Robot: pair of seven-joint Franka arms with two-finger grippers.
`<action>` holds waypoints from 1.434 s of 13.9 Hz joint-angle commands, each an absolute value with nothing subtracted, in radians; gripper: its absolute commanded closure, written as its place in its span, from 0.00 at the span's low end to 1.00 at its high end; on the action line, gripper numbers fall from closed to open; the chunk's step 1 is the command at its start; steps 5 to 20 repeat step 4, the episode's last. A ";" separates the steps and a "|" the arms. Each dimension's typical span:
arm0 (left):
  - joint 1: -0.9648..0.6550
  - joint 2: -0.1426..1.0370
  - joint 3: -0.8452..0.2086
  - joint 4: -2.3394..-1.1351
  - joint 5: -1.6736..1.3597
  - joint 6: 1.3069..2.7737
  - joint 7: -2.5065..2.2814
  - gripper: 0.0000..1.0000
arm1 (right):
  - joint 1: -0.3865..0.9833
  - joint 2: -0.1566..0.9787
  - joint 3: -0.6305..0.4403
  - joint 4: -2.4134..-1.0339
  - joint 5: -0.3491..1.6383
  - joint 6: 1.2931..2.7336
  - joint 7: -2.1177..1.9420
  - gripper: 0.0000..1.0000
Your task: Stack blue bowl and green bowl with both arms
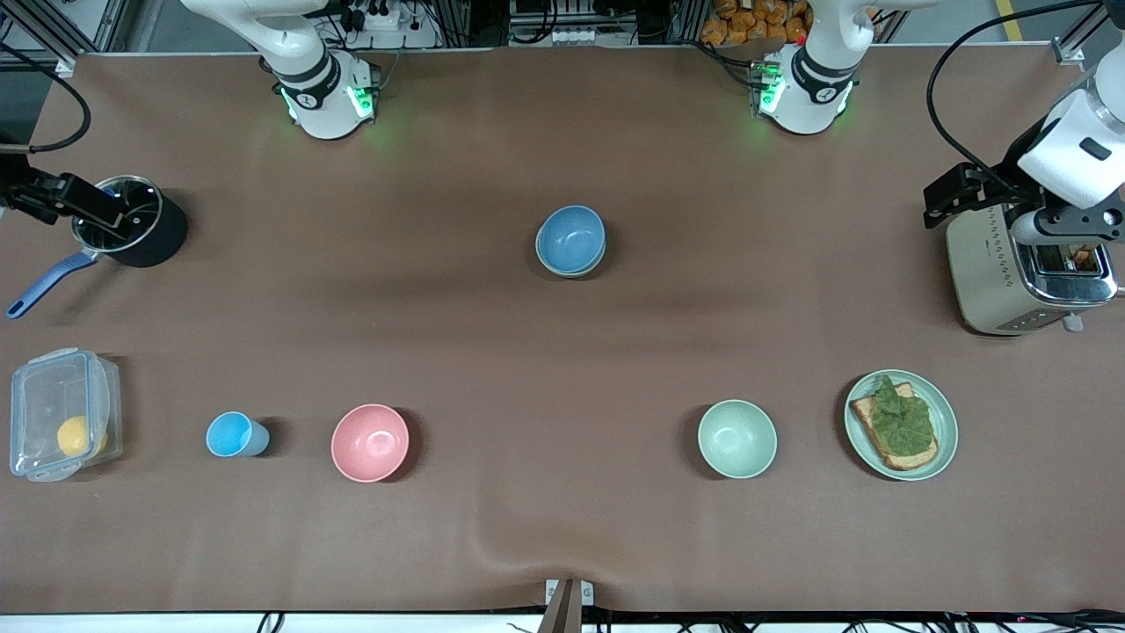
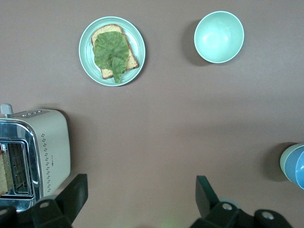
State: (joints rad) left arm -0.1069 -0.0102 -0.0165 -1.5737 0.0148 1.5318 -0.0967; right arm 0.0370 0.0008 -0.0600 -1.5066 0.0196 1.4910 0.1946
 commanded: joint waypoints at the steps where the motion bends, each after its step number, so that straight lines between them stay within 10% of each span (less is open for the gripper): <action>1: -0.112 -0.020 -0.009 -1.568 -0.009 1.516 -0.092 0.00 | 0.044 -0.009 -0.055 -1.499 -0.002 1.477 0.190 0.00; 20: -0.112 -0.017 -0.009 -1.569 -0.011 1.516 -0.089 0.00 | 0.041 -0.011 -0.058 -1.500 0.002 1.473 0.199 0.00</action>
